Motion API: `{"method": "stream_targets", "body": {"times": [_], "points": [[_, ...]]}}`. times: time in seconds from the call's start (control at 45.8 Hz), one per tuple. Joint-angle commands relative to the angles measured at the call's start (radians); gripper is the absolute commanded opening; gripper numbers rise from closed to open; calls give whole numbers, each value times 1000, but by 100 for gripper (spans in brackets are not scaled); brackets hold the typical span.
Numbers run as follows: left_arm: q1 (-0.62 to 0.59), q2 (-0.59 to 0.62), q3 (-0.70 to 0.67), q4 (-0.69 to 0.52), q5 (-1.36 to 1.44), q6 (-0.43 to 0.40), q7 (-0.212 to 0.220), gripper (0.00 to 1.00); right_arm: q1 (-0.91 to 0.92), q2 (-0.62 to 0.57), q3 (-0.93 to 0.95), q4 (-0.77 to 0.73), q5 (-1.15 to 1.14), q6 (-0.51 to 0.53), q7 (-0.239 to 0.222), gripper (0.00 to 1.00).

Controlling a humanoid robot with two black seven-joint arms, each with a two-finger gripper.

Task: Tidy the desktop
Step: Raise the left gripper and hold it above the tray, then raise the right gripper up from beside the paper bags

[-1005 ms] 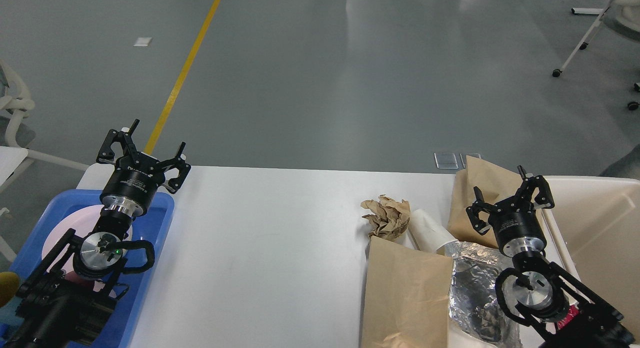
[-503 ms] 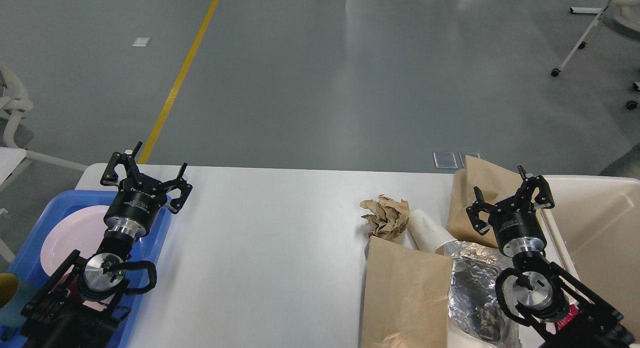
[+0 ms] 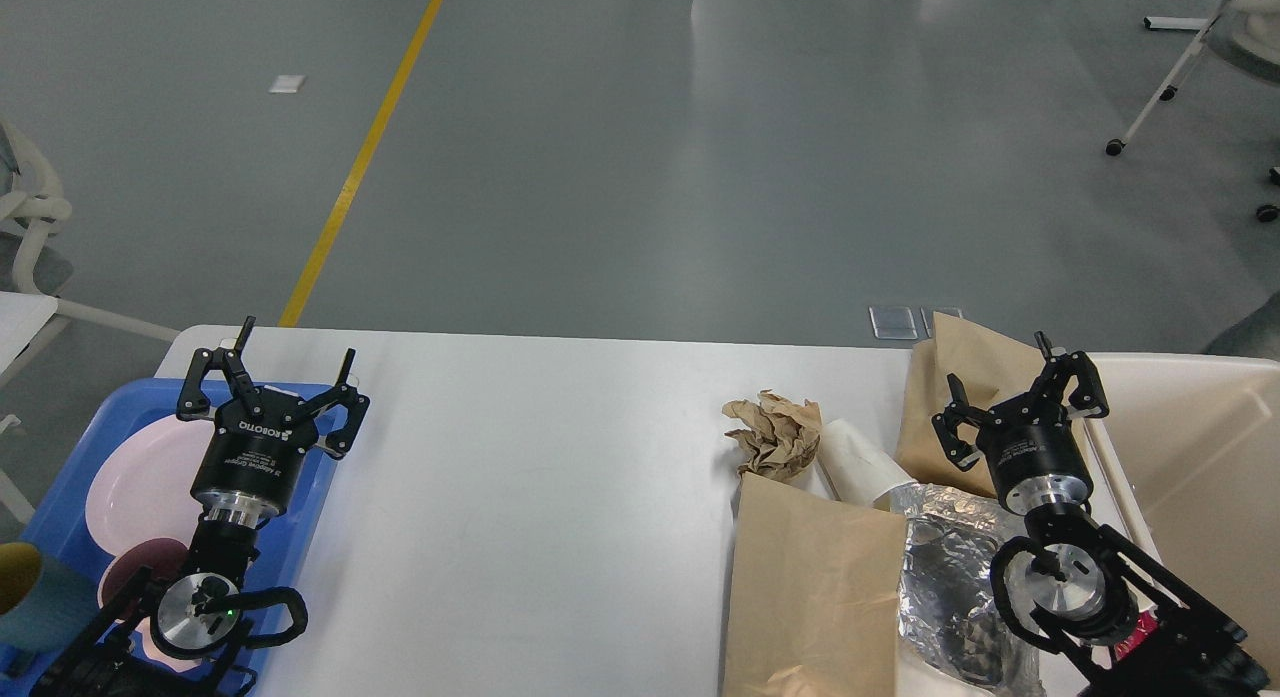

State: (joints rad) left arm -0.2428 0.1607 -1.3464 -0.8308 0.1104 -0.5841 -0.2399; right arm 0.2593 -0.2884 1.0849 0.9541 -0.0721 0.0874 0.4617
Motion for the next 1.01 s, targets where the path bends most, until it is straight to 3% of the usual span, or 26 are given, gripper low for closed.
{"method": "stream_targets", "body": {"times": [0.0,0.066,0.175,0.787,0.984], "points": [[-12,0,-7,1,-3,55,-41,96,0,0,1,0,0,0,0,100],[-13,-13,-8,1,-11,64,-64,96,0,0,1,0,0,0,0,100],[-27,-13,13,2,2,70,-64,96,0,0,1,-1,0,0,0,100],[-35,-3,13,38,-11,20,-4,96,0,0,0,0,0,0,1,100],[-35,-4,10,39,-12,15,-4,96,0,0,1,0,0,0,0,100]]}}
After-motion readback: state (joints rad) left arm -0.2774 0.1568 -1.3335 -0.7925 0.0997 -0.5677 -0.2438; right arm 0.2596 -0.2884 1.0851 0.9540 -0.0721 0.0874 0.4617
